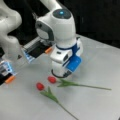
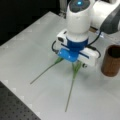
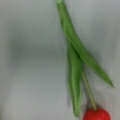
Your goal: Flower insertion into a vase
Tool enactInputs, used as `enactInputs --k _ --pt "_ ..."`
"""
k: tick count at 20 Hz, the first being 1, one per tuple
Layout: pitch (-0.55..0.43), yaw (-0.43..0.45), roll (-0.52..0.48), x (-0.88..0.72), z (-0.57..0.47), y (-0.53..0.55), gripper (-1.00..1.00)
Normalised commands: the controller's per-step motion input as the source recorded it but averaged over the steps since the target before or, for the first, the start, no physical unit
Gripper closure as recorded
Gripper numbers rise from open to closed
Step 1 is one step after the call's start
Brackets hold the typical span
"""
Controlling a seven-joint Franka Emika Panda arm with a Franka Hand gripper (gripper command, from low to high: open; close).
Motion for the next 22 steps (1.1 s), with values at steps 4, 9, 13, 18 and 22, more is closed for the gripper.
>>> enactInputs --k 4,9,13,18,22 --pt "0.05 -0.001 0.051 0.2 -0.15 0.02 -1.0" --pt "0.015 -0.026 0.026 0.25 -0.15 0.03 -1.0" --pt "0.019 -0.017 0.008 0.22 -0.15 0.05 -1.0" --pt "0.006 -0.041 0.017 0.18 -0.17 0.06 -1.0" --pt "-0.012 -0.045 0.018 0.18 -0.1 0.07 -1.0"
